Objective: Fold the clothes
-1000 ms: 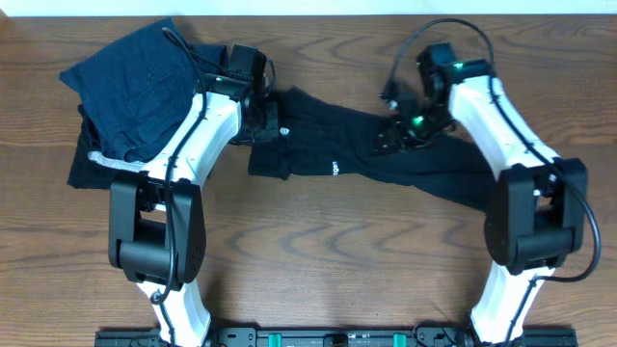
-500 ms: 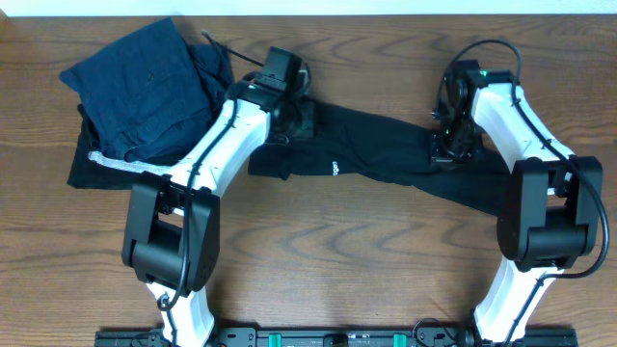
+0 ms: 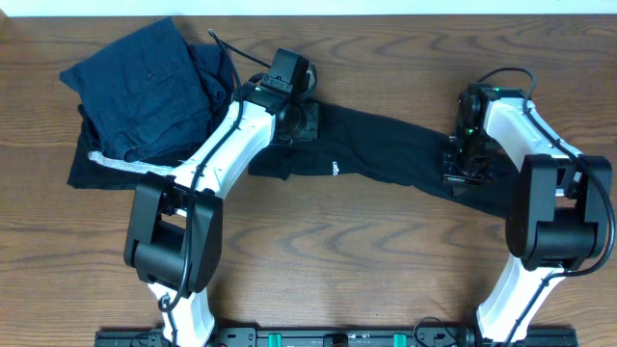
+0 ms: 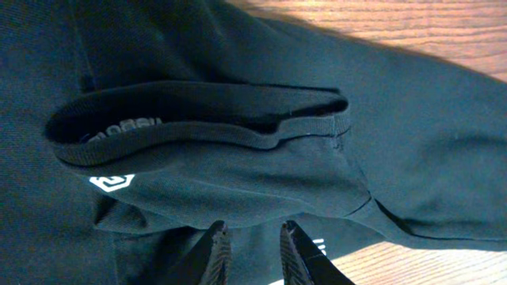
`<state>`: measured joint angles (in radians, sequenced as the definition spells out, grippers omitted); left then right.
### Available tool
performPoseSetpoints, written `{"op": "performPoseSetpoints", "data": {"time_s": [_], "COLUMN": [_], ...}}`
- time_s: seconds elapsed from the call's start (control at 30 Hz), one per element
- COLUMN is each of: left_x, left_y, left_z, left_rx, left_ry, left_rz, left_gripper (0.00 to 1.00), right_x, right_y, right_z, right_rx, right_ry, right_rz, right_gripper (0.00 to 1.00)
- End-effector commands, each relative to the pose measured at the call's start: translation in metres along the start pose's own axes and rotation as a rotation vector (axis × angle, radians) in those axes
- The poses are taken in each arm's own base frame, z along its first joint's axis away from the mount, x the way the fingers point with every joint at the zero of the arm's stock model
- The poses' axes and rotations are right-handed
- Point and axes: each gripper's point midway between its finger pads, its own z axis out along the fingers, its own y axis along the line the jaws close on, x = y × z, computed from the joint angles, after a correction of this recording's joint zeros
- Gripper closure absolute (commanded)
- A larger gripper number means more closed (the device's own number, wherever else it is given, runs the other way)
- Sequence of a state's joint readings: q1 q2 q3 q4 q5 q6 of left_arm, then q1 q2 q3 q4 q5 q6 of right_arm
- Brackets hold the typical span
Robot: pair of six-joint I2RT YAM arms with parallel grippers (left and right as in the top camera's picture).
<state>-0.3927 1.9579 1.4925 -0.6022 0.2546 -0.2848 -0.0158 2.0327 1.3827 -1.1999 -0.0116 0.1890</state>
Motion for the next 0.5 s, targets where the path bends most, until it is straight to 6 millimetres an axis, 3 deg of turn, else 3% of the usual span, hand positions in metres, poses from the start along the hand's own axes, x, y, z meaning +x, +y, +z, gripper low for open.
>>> {"op": "performPoseSetpoints", "data": {"time_s": [0.0,0.23,0.47], "left_x": [0.000,0.000,0.000], "left_y": [0.005,0.008,0.008], "left_z": [0.001,0.002,0.002], "left_rx": [-0.022,-0.036,-0.040], "left_ry": [-0.001,-0.004,-0.006], "left_rz": [-0.004,-0.001,-0.001], "left_gripper": [0.76,0.75,0.75], "right_x": [0.001,-0.010,-0.003], "right_y": [-0.008,-0.018,-0.058], "right_z": [-0.002,-0.012,-0.012], "right_rx": [-0.011,-0.061,0.012], "right_ry": [0.001,-0.041,-0.024], "right_rz": [0.076,0.128,0.248], "right_gripper": [0.99,0.99,0.99]}}
